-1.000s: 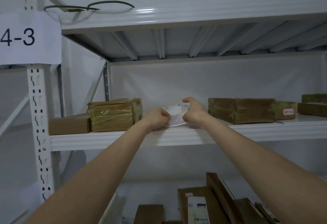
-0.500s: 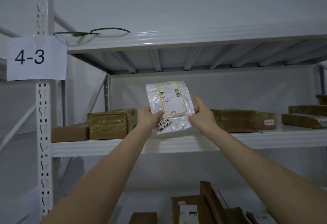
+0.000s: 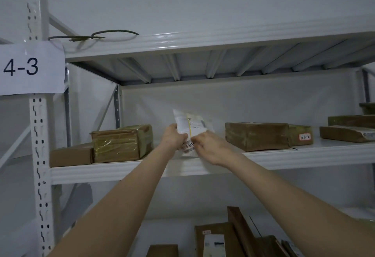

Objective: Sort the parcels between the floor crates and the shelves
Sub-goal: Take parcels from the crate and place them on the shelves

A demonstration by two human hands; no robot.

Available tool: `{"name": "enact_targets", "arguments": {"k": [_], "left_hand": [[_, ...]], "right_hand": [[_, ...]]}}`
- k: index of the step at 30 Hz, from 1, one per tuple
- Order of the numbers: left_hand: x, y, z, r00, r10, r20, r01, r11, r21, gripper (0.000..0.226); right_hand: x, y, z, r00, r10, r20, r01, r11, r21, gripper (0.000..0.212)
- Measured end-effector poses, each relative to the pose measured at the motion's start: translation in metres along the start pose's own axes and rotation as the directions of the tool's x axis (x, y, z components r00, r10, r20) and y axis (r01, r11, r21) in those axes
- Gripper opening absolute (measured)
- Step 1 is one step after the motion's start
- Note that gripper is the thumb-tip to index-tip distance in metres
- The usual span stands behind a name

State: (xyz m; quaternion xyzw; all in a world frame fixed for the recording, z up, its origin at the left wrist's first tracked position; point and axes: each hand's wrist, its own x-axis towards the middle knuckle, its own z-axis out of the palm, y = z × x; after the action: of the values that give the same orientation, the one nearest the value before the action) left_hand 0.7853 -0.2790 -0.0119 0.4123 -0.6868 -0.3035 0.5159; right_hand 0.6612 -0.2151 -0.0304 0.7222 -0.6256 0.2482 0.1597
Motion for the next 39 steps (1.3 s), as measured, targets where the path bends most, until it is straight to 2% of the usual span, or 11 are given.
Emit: {"name": "enact_targets", "arguments": {"k": [4, 7, 13, 15, 17, 20, 24, 29, 32, 36, 39], "left_hand": [[0.008, -0.005, 0.002, 0.991, 0.015, 0.130, -0.035, 0.988, 0.152, 0.070], [0.011, -0.007, -0.019, 0.985, 0.148, 0.089, -0.171, 0.911, 0.376, 0.062], [0.014, -0.009, -0.087, 0.921, 0.386, -0.058, -0.291, 0.779, 0.555, 0.046], [0.019, -0.011, -0.117, 0.880, 0.450, -0.152, -0.269, 0.736, 0.621, 0.043], [0.025, -0.016, -0.146, 0.852, 0.461, -0.249, -0.221, 0.748, 0.626, 0.042], [0.031, -0.028, -0.180, 0.866, 0.345, -0.362, -0.068, 0.798, 0.599, 0.043], [0.033, -0.041, -0.200, 0.917, 0.064, -0.394, 0.179, 0.815, 0.551, 0.045], [0.030, -0.043, -0.192, 0.954, -0.031, -0.299, 0.123, 0.948, 0.293, 0.021], [0.024, -0.037, -0.178, 0.967, -0.108, -0.233, 0.129, 0.989, 0.078, 0.030], [0.015, -0.028, -0.164, 0.942, -0.331, -0.053, 0.311, 0.922, -0.231, 0.027], [0.010, -0.028, -0.155, 0.921, -0.385, 0.056, 0.385, 0.885, -0.261, 0.034]], "right_hand": [[0.009, 0.004, 0.012, 0.967, 0.166, 0.192, -0.151, 0.984, -0.092, 0.042], [0.023, 0.013, 0.016, 0.937, 0.259, 0.234, -0.227, 0.962, -0.153, 0.041], [0.054, 0.010, 0.019, 0.906, 0.319, 0.278, -0.263, 0.939, -0.220, 0.043], [0.065, -0.009, 0.016, 0.940, 0.301, 0.163, -0.281, 0.950, -0.135, 0.053], [0.075, -0.038, 0.015, 0.970, 0.229, 0.086, -0.238, 0.965, 0.109, 0.061], [0.085, -0.083, 0.022, 0.985, 0.130, 0.115, -0.171, 0.845, 0.506, 0.073], [0.095, -0.118, 0.036, 0.965, 0.119, 0.233, -0.255, 0.622, 0.740, 0.069], [0.101, -0.119, 0.045, 0.918, 0.221, 0.329, -0.395, 0.439, 0.807, 0.061], [0.096, -0.101, 0.037, 0.895, 0.307, 0.323, -0.424, 0.364, 0.830, 0.050], [0.079, -0.073, 0.020, 0.857, 0.319, 0.405, -0.485, 0.233, 0.843, 0.020], [0.065, -0.062, 0.009, 0.851, 0.299, 0.432, -0.493, 0.171, 0.853, 0.012]]}}
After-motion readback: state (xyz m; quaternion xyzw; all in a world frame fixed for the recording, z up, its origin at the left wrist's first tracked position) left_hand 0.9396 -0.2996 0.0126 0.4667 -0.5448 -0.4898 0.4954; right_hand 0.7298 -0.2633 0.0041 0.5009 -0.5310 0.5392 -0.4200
